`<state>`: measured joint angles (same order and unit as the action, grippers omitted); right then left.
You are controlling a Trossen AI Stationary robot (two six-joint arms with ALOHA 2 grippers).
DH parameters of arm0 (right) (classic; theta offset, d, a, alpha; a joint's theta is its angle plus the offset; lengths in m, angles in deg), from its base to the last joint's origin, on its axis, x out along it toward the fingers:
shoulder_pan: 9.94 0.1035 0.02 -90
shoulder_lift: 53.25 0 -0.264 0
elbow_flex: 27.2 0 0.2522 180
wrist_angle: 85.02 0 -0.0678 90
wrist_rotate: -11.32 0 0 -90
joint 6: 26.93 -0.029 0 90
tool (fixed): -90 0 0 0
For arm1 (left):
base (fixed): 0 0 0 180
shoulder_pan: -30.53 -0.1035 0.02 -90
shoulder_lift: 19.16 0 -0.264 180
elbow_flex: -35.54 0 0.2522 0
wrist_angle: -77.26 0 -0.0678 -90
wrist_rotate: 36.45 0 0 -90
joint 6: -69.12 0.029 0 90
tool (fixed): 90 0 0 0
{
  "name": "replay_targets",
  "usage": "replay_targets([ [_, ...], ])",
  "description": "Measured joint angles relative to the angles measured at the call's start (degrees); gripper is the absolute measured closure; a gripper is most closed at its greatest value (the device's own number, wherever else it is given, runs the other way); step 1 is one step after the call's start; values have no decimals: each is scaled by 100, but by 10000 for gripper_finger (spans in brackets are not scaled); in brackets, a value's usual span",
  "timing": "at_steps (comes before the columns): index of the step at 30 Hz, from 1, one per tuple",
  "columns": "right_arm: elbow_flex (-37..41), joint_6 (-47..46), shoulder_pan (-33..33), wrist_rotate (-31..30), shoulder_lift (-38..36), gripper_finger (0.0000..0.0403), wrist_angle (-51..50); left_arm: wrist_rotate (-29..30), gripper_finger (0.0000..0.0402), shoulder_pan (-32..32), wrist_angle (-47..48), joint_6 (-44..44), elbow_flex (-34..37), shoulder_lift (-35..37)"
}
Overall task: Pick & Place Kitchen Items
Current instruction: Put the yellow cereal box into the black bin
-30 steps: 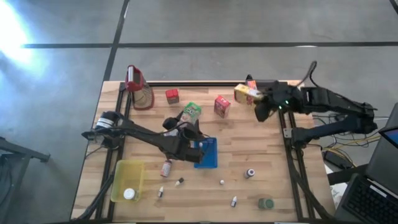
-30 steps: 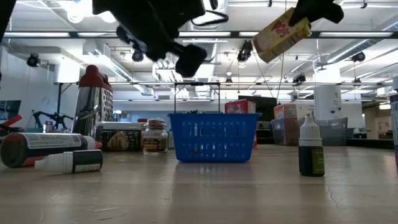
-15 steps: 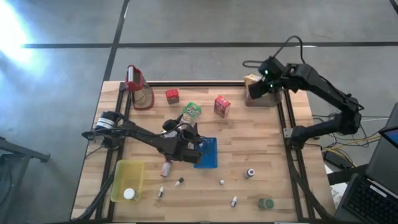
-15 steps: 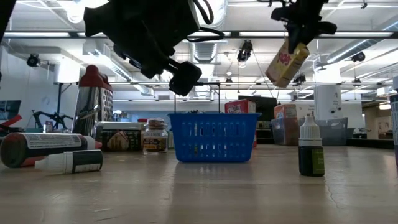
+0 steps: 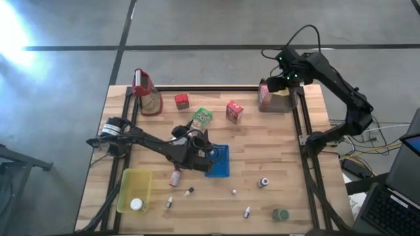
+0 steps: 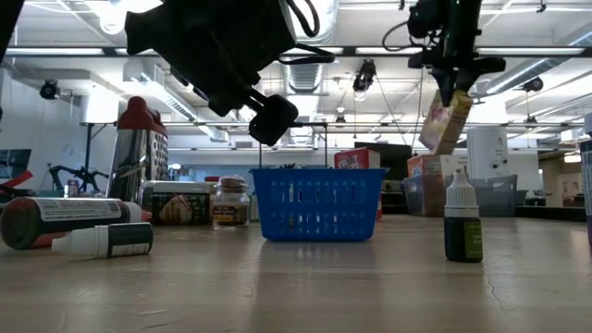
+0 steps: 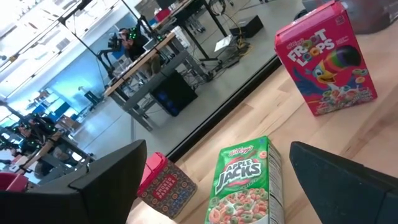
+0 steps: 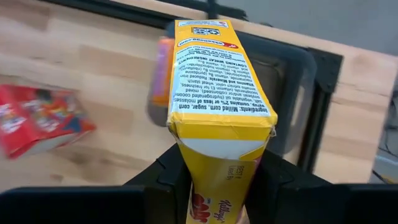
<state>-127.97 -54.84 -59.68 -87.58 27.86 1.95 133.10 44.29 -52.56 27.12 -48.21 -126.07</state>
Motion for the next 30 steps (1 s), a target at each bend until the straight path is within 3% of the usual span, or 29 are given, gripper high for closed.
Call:
replay_targets([
  [8, 0, 265, -428, 0, 75, 317, 14, 0, 2, -137, 0, 0, 0, 0],
  [14, 23, 260, -495, 1, 188, 306, 6, -6, 2, -250, -215, 10, 0, 0],
  [30, 55, 243, -489, 334, 1401, 309, 25, -206, 2, -269, -249, 188, 0, 0],
])
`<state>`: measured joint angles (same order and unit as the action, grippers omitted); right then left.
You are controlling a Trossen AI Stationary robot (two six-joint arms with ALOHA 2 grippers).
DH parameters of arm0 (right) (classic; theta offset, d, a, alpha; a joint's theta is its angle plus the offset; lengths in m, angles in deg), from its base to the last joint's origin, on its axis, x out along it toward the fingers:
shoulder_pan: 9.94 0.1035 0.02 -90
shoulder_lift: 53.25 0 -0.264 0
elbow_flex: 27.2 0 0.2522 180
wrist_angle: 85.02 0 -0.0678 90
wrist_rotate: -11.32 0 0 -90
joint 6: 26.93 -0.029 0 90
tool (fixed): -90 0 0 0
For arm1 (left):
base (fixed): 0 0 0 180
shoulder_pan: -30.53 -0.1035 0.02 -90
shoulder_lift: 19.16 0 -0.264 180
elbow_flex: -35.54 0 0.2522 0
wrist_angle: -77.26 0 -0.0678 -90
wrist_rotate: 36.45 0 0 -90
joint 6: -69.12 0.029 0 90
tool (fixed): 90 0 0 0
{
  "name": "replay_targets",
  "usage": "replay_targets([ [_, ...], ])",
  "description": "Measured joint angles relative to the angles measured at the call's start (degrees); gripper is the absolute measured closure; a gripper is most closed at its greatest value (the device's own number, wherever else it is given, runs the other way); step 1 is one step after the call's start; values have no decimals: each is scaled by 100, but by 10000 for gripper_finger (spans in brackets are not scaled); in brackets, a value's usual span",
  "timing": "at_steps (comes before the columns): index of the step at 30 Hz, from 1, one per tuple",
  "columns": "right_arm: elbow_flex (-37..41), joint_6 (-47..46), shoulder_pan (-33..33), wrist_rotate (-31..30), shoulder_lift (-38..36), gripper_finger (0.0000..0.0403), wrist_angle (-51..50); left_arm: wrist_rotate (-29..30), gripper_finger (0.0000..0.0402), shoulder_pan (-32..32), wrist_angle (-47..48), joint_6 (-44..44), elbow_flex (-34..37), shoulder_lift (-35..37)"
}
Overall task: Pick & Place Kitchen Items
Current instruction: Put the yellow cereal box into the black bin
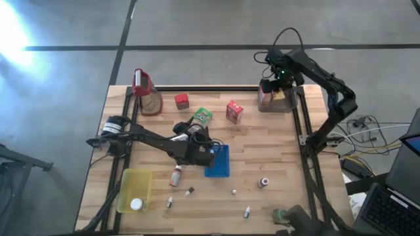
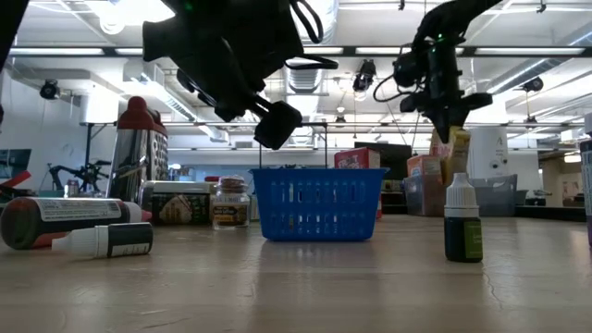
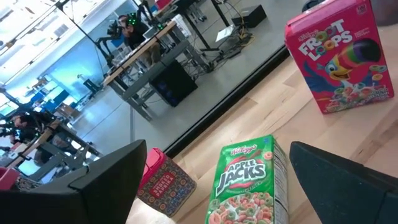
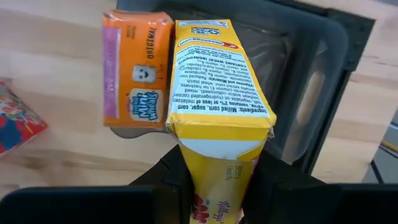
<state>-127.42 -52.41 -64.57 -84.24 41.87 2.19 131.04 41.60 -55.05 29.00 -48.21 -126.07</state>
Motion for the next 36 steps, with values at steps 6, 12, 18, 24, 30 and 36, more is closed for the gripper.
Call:
replay_targets([
  [6, 0, 0, -18, 9, 340, 295, 20, -4, 2, 0, -7, 94, 0, 0],
  [12, 0, 20, -19, 9, 616, 310, 167, -9, 2, 0, -11, 93, 0, 0],
  [18, 0, 46, -29, 20, 907, 314, 189, -15, 2, 0, -12, 81, 0, 0],
  [24, -11, 119, -59, 4, 970, 290, 207, -17, 2, 0, -11, 79, 0, 0],
  [30, -13, 273, -54, 3, 886, 261, 305, -17, 2, -11, -11, 88, 0, 0],
  [36, -17, 321, -54, 4, 856, 228, 356, -17, 2, -15, -11, 90, 0, 0],
])
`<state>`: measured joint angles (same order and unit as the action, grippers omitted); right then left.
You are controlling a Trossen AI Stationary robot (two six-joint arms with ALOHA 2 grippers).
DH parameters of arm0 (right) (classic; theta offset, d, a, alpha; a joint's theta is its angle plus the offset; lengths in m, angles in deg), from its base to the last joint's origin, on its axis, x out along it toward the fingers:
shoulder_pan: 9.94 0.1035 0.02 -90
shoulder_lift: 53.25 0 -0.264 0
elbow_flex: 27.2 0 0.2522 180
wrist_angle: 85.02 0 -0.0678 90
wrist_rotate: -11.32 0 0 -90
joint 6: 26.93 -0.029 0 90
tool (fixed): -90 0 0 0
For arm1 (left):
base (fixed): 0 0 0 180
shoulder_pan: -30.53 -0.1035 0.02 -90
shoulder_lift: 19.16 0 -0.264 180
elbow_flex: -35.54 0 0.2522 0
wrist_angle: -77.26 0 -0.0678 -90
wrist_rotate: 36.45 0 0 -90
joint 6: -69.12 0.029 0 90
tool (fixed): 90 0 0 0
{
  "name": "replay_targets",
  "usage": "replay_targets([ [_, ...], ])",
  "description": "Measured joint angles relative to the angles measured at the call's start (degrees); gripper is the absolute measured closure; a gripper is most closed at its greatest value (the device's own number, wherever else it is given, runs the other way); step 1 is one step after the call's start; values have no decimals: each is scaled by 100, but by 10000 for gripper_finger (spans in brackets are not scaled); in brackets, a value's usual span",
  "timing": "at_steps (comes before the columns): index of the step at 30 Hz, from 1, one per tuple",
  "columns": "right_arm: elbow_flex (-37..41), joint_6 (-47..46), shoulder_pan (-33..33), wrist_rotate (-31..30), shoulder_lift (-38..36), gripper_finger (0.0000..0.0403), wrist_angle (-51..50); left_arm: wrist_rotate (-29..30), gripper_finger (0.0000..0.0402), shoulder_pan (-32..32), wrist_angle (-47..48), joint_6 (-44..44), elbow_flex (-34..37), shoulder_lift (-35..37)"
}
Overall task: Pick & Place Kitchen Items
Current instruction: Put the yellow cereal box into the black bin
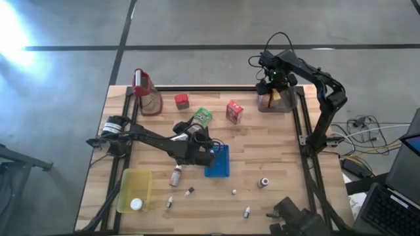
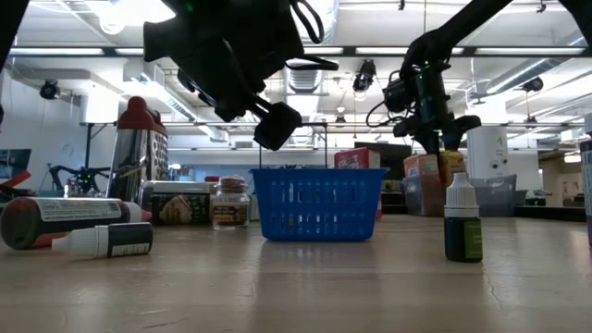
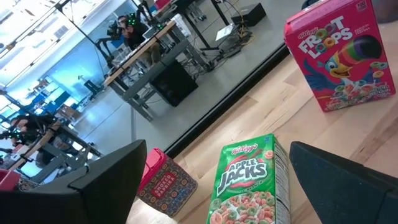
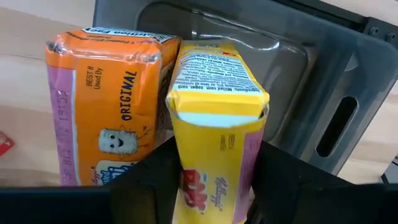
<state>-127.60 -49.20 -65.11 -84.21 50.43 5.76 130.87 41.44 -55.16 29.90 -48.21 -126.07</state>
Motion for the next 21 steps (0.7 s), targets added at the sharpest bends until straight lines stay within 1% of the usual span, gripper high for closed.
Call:
replay_targets([
  [12, -2, 24, 2, -1, -13, 171, -15, 2, 2, -22, 0, 7, 0, 0],
  [21, -4, 125, 2, -1, -224, 145, -22, 2, 2, -46, -2, 5, 0, 0],
])
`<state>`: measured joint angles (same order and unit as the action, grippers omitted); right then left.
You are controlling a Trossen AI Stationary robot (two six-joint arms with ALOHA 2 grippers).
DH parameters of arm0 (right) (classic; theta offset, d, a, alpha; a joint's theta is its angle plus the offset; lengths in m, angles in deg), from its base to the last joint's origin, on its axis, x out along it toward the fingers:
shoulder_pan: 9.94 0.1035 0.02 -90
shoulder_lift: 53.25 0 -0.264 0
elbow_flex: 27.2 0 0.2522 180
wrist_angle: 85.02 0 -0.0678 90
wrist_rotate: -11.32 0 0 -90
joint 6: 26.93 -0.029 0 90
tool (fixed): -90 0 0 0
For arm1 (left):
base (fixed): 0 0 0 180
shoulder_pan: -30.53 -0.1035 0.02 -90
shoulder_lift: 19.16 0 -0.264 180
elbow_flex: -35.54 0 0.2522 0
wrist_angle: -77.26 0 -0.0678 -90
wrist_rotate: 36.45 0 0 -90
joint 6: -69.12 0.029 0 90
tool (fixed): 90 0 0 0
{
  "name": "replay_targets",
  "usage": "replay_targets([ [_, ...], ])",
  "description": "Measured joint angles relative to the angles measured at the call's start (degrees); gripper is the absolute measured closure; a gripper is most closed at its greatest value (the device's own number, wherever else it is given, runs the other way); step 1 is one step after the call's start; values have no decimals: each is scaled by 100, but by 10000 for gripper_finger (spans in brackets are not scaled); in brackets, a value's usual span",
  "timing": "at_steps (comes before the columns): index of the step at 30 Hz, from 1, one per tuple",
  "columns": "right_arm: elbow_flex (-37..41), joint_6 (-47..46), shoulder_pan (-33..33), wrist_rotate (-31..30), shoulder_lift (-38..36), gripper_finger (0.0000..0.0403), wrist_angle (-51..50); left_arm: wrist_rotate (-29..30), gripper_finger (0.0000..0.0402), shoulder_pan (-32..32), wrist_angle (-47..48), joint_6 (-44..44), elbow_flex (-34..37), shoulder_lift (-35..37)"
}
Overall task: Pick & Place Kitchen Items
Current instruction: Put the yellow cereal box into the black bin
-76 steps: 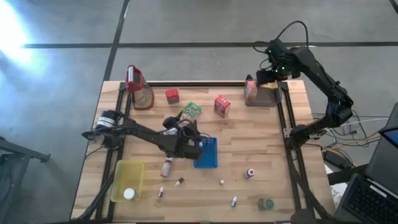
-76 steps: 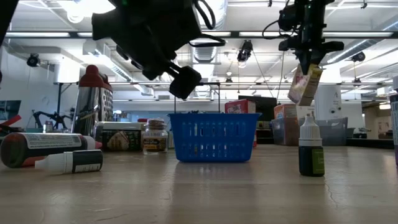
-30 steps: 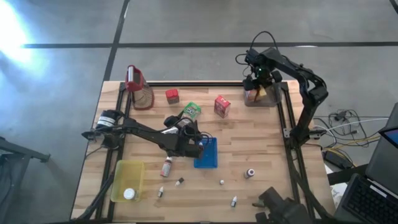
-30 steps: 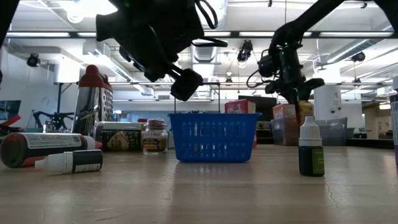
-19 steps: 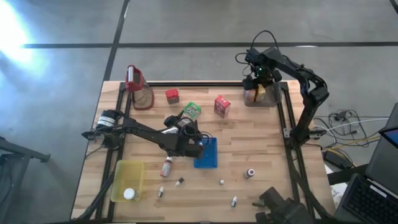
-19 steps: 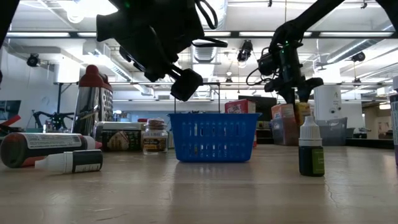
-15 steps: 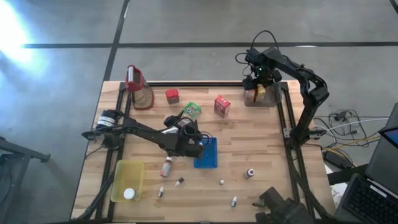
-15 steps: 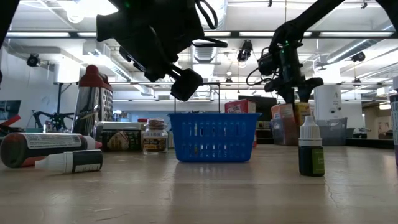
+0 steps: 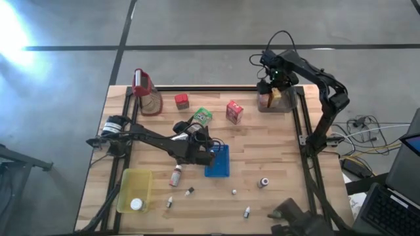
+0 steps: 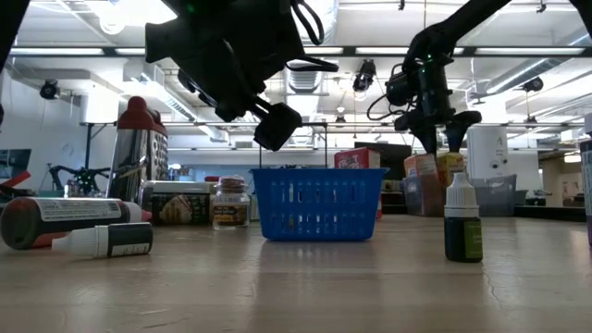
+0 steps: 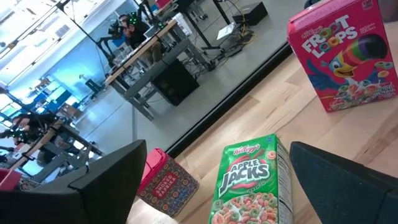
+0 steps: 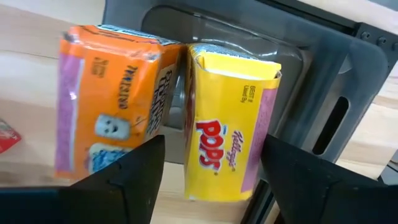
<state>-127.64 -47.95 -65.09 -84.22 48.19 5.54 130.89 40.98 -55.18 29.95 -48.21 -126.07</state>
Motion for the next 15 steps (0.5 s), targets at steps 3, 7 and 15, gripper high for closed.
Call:
replay_targets([
  [3, 0, 43, 0, 0, -158, 143, 3, 0, 2, 0, -18, -1, 0, 0],
  [7, -2, 152, 0, -47, -413, 153, 9, 0, 2, 0, -44, -1, 0, 0],
  [15, -4, 175, 0, -70, -764, 222, 136, 0, 2, 0, -129, -1, -1, 0],
])
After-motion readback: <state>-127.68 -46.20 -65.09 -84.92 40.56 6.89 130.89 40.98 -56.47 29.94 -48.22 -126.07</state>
